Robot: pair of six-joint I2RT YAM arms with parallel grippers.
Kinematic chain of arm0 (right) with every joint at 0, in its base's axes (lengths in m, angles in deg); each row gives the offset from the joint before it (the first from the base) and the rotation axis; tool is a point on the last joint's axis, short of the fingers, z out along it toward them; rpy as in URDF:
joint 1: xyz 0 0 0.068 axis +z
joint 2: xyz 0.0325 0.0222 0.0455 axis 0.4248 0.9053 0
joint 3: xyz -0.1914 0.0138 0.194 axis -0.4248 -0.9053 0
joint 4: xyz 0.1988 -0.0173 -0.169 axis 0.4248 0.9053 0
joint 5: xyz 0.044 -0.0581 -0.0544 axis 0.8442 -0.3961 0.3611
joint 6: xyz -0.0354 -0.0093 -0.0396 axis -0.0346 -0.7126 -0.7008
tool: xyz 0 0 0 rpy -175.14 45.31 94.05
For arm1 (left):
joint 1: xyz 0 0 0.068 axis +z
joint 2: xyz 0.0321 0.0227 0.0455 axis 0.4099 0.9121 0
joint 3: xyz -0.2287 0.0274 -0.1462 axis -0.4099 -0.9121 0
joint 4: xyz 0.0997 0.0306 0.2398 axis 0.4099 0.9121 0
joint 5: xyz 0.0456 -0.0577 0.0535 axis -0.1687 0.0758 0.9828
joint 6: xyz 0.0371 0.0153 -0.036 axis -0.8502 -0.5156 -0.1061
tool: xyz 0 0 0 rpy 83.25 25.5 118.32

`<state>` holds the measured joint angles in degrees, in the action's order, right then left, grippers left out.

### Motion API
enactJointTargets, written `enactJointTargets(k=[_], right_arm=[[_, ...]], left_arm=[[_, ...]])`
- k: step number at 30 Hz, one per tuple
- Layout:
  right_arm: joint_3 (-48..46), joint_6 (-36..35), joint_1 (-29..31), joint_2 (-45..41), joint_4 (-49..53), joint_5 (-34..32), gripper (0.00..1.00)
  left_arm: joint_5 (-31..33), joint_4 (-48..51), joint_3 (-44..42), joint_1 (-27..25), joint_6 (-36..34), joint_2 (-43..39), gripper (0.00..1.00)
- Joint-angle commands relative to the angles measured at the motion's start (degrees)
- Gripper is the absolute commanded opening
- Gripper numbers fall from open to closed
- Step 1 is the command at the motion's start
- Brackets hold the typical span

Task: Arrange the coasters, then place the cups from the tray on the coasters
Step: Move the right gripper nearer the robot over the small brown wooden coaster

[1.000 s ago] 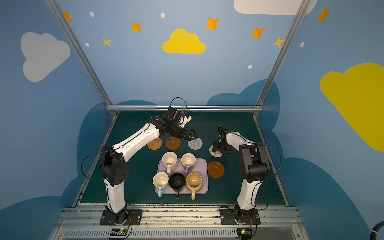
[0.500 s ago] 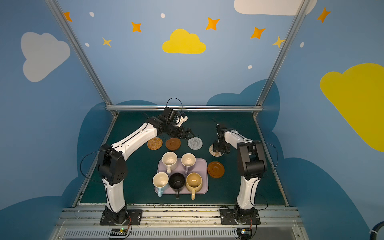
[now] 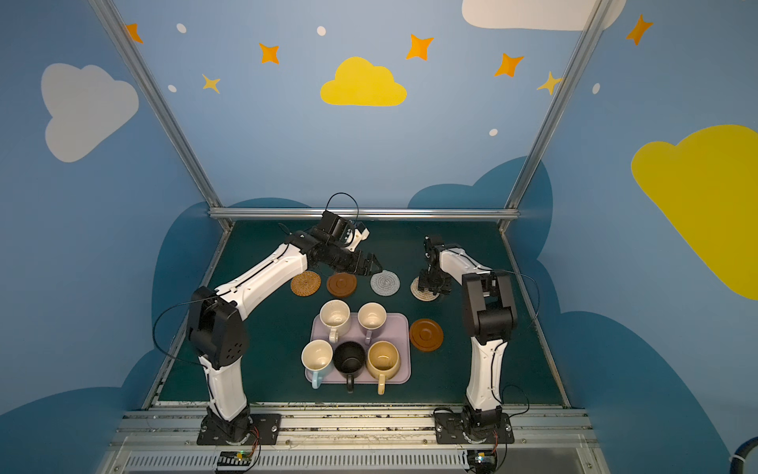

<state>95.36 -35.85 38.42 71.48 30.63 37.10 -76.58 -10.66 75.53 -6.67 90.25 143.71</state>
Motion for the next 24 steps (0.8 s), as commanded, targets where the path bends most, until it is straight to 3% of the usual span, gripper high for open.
enactJointTargets(k=[1,17,24], right_arm=[[2.12,-0.74,-0.50,3.37,1.38,-0.82,0.64],[0.45,-1.09,-0.07,0.12,0.51,1.53,0.66],[1.41,-1.75,-0.40,-3.00,0.74,0.93,0.73]], left_arm=[[0.07,0.54,-0.12,0.19,-0.02,-2.16,1.00],[0.10,0.60,-0.13,0.20,0.04,-2.40,1.00],[0.47,0.62,0.49,0.33,-0.05,-2.33,1.00]])
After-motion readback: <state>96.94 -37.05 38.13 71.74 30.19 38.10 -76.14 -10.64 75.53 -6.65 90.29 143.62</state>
